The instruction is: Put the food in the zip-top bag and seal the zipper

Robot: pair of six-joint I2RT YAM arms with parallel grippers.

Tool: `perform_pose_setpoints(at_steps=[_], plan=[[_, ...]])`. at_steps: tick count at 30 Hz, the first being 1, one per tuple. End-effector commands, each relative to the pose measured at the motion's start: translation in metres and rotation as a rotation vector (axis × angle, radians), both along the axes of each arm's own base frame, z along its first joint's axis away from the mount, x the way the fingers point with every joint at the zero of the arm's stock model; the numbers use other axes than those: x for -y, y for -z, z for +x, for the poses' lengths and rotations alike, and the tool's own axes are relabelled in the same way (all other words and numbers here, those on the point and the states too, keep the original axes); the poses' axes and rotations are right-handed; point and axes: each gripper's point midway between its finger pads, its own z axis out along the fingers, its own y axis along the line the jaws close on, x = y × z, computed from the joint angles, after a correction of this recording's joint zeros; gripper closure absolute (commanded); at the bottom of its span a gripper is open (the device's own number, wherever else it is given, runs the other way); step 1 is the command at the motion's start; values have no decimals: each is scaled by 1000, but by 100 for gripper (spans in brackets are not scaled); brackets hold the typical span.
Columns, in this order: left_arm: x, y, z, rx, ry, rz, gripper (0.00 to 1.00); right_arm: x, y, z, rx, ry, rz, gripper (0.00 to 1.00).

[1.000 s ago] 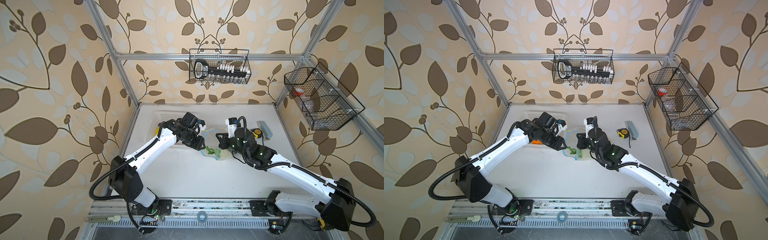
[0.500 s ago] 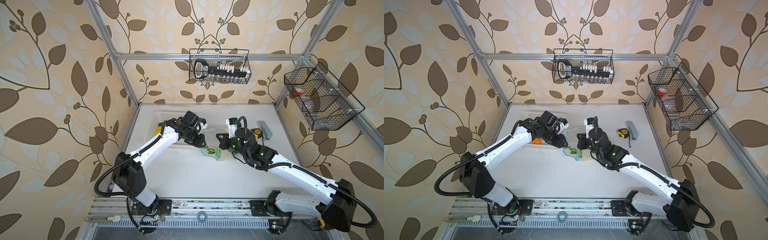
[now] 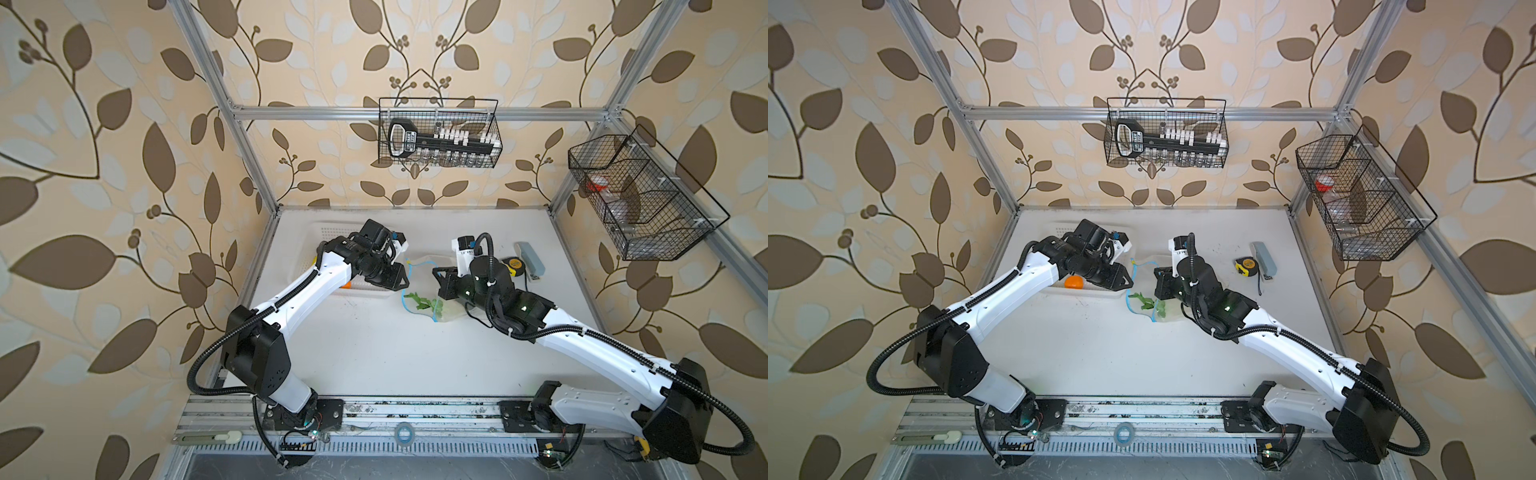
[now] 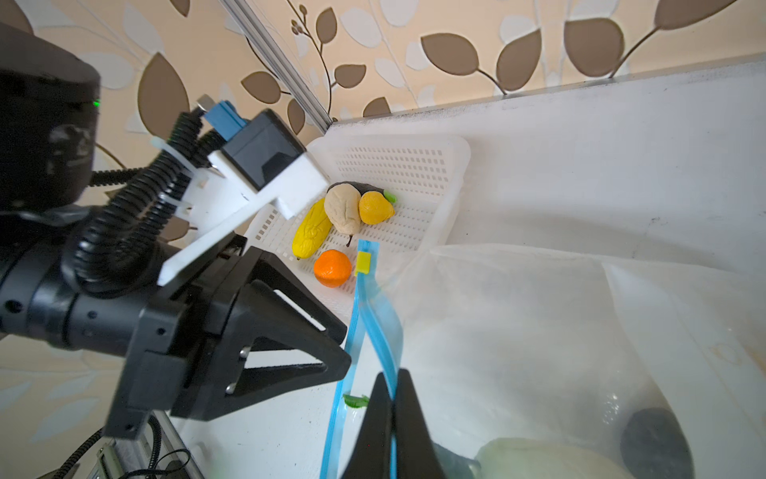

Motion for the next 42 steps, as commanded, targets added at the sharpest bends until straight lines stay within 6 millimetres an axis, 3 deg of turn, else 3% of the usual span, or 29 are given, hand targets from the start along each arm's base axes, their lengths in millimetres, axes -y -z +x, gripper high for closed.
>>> perform_pose_setpoints(at_steps=[1,8,16,42], plan=[[7,-4,-1,-7,28,-43,73,0,-20,0,29,-2,32,100],[8,-2,2,-13,17,-40,91,0,-20,1,29,-3,30,100],[15,-15,0,-26,14,-95,95,5,-25,0,42,11,25,100],[56,-123,-1,62,4,-374,100,45,-84,10,129,130,-11,100]])
